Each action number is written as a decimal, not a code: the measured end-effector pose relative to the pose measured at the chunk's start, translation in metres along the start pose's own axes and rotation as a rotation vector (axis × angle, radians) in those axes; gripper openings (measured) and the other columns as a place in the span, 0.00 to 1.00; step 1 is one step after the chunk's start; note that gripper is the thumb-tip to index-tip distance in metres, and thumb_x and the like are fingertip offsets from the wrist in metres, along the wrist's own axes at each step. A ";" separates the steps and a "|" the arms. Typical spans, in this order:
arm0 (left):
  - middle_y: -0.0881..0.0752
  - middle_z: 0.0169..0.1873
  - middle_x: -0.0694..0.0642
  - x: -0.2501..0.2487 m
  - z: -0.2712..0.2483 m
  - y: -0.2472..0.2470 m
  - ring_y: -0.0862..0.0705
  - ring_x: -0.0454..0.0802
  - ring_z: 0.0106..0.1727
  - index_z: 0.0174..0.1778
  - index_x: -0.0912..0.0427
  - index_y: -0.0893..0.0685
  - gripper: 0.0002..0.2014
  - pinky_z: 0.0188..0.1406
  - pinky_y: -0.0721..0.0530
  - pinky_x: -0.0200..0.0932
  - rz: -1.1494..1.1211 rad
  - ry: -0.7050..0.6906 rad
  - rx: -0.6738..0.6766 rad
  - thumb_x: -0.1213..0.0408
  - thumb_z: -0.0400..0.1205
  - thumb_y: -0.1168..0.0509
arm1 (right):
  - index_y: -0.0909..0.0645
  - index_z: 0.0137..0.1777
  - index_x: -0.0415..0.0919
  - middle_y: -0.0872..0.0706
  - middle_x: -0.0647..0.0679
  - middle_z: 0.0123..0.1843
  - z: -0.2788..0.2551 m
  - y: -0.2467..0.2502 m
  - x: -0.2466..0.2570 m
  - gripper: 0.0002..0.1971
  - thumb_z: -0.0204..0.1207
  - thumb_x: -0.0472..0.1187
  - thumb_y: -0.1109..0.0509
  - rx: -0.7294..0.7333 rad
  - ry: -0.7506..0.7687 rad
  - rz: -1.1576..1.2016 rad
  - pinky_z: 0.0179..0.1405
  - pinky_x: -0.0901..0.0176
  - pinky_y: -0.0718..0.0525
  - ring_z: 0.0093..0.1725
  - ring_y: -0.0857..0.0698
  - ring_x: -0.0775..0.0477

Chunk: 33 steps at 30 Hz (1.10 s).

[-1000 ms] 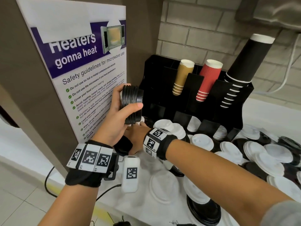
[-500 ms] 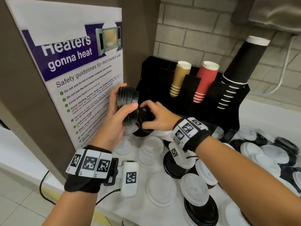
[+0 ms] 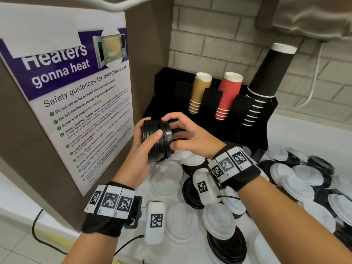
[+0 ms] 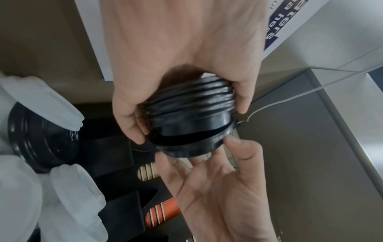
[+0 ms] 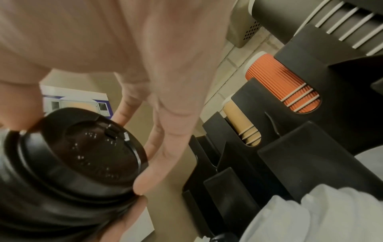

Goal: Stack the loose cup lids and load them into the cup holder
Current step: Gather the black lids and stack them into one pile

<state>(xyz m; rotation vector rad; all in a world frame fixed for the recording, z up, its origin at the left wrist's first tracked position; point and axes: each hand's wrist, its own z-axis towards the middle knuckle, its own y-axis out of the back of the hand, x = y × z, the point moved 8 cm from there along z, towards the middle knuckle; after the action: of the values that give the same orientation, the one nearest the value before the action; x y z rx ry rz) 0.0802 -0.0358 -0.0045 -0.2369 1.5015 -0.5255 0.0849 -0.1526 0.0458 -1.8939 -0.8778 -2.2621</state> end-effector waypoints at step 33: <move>0.20 0.64 0.62 -0.040 0.014 0.014 0.21 0.77 0.67 0.71 0.45 0.28 0.36 0.62 0.21 0.76 -0.096 -0.101 -0.048 0.58 0.66 0.25 | 0.36 0.81 0.48 0.37 0.42 0.81 0.107 -0.086 -0.103 0.29 0.81 0.53 0.37 0.387 -0.353 -1.247 0.75 0.40 0.34 0.78 0.38 0.34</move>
<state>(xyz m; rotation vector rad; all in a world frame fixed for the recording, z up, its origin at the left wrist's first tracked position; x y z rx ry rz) 0.0967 -0.0070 0.0253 -0.3690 1.4108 -0.5466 0.1705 -0.0627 -0.0730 -1.7449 -2.8993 -1.7856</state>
